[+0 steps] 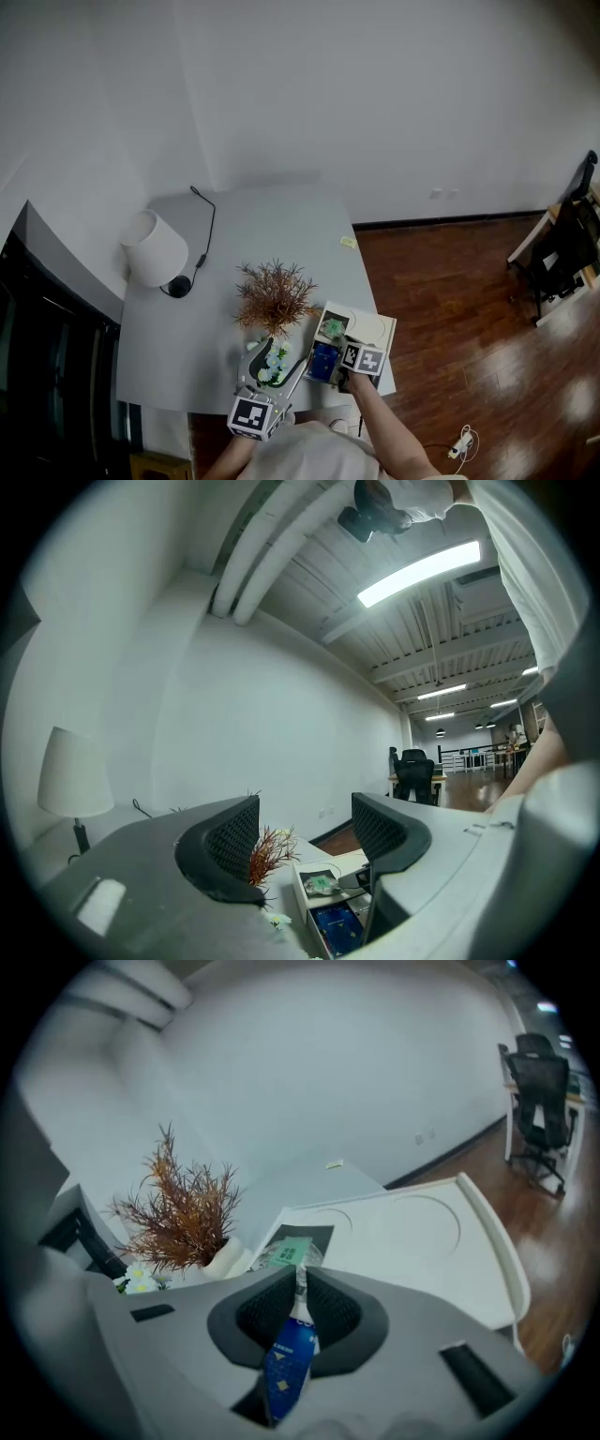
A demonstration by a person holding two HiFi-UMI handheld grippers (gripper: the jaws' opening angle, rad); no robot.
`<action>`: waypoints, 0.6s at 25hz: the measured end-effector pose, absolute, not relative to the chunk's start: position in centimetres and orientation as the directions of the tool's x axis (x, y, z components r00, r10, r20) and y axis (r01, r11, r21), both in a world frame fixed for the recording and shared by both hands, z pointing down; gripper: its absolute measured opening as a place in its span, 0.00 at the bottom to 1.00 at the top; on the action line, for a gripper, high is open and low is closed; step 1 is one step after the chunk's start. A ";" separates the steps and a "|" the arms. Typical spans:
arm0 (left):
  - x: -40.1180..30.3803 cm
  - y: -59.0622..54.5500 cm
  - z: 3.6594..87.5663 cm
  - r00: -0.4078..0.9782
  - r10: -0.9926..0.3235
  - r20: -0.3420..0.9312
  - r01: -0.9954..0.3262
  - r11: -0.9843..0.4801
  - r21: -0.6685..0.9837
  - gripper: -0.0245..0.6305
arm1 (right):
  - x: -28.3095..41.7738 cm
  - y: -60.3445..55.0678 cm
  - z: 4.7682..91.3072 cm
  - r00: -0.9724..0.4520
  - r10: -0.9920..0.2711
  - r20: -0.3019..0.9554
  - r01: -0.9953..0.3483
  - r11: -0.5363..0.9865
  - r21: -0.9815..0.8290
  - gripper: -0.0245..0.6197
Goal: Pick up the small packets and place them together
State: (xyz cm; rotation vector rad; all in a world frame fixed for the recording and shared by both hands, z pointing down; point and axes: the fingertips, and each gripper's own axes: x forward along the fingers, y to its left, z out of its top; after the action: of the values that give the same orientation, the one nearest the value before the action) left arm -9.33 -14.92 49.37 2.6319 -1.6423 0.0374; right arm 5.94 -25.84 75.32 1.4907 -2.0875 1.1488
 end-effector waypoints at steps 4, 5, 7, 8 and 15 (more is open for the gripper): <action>-9.1 -15.0 49.6 0.449 -0.892 0.040 -0.893 -0.449 0.028 0.49 | 5.6 -25.8 72.7 -0.395 -0.690 0.606 -0.916 0.246 -0.317 0.18; -8.9 -15.0 49.6 0.455 -0.890 0.040 -0.891 -0.454 0.027 0.49 | 5.4 -25.7 71.5 -0.408 -0.708 0.577 -0.912 0.286 -0.294 0.44; -8.6 -15.1 49.6 0.465 -0.885 0.042 -0.886 -0.464 0.030 0.49 | 5.4 -25.4 68.7 -0.426 -0.746 0.512 -0.905 0.356 -0.235 0.57; -8.4 -15.2 49.7 0.469 -0.882 0.043 -0.883 -0.467 0.034 0.49 | 5.5 -25.2 67.2 -0.428 -0.769 0.475 -0.903 0.380 -0.200 0.57; -6.9 -15.9 49.3 0.513 -0.858 0.023 -0.858 -0.512 0.041 0.49 | 8.8 -22.4 55.5 -0.420 -0.890 0.176 -0.907 0.414 -0.072 0.57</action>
State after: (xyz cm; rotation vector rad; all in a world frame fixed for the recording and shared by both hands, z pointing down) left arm -6.91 -15.86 49.27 2.6908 -1.5274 -0.0004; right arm 8.82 -22.36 55.51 1.6259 -2.5474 0.2371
